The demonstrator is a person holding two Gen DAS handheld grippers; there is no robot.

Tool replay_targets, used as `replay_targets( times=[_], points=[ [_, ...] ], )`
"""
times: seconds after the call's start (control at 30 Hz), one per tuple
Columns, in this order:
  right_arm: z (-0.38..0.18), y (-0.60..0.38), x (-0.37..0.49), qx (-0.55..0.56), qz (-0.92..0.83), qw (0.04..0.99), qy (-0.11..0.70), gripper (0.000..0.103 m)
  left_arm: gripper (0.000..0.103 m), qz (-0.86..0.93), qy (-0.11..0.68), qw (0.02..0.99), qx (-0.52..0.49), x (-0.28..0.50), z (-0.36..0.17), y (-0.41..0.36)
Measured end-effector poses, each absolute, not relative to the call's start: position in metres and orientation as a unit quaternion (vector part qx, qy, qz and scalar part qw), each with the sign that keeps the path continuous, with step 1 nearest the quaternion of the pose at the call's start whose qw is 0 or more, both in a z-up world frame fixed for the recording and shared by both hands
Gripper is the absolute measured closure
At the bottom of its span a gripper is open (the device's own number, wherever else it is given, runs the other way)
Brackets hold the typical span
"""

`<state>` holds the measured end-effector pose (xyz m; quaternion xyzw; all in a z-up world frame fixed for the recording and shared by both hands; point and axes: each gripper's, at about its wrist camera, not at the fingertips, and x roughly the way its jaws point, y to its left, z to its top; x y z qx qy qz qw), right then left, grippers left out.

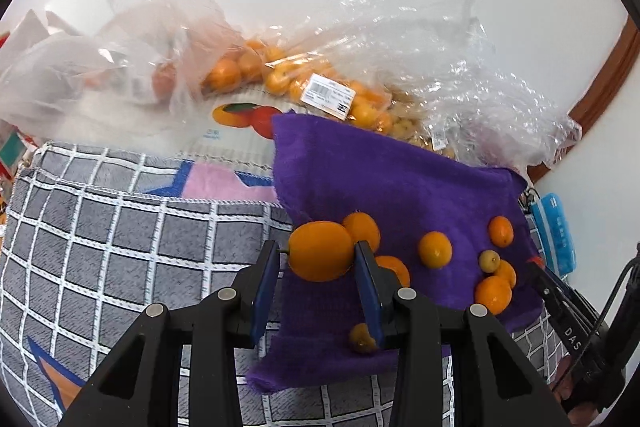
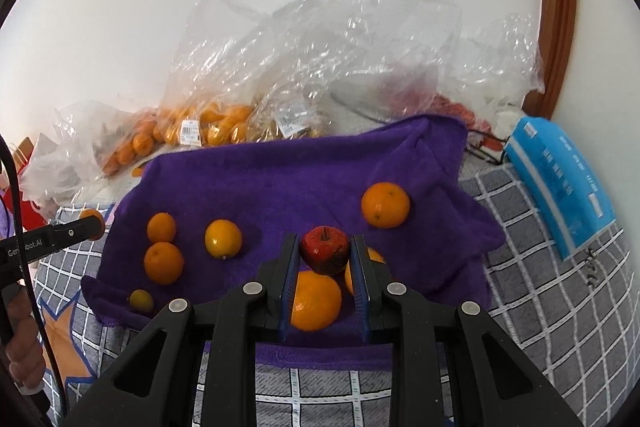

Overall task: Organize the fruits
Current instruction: 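Lower both held fruits onto the towel and open both tools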

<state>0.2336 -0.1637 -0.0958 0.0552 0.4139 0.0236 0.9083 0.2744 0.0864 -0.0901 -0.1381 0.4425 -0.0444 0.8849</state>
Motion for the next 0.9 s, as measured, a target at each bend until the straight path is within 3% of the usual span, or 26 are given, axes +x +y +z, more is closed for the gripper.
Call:
replay_targets(
  times=[0.9],
  points=[
    [-0.146,-0.11,0.236,0.039,0.111,0.877,0.465,0.078,0.067,-0.068,0.437,0.891,-0.104,0.279,-0.095,0.064]
  ],
)
